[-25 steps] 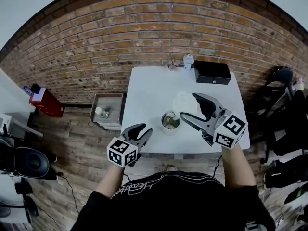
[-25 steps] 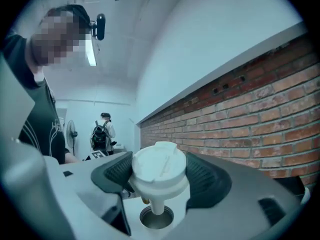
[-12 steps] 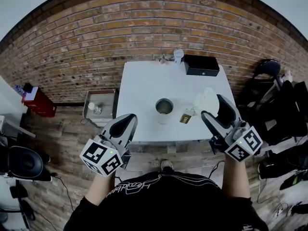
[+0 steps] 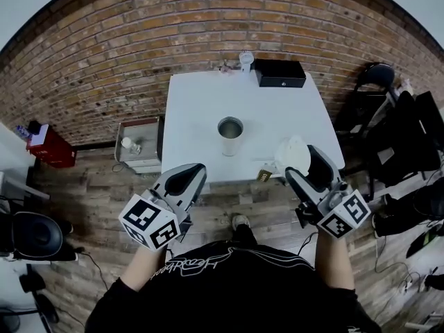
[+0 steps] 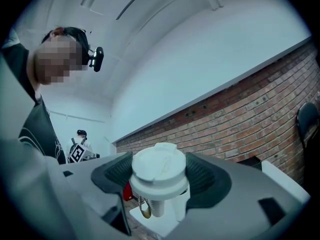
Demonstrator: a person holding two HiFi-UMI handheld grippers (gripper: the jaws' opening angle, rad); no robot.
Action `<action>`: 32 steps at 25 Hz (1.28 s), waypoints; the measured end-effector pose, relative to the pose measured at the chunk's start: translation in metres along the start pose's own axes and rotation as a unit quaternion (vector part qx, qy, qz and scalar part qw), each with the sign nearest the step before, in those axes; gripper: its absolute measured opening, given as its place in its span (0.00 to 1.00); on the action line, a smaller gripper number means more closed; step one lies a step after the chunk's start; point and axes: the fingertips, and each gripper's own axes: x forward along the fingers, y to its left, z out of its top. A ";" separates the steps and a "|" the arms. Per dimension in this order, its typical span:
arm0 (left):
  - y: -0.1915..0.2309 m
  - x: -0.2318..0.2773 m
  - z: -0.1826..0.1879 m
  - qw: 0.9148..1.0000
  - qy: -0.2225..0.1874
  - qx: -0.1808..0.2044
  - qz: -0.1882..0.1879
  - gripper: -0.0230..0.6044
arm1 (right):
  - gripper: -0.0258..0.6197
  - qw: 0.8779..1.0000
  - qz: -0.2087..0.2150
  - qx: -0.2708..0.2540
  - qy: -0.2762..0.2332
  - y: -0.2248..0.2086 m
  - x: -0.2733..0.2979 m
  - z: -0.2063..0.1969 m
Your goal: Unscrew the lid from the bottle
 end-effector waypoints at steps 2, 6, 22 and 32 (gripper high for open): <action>-0.007 -0.004 -0.002 1.000 0.002 0.003 -0.005 0.09 | 0.55 1.000 0.001 0.001 -0.002 0.006 -0.005 -0.001; -0.012 -0.009 0.002 1.000 -0.001 0.010 -0.005 0.09 | 0.55 1.000 0.006 0.004 -0.005 0.015 -0.006 -0.001; -0.011 -0.007 0.003 1.000 0.001 0.015 0.000 0.09 | 0.55 1.000 0.014 0.005 0.004 0.019 -0.004 -0.001; -0.002 0.011 0.002 1.000 0.006 0.016 0.001 0.09 | 0.55 1.000 0.019 0.006 0.011 0.004 0.005 -0.005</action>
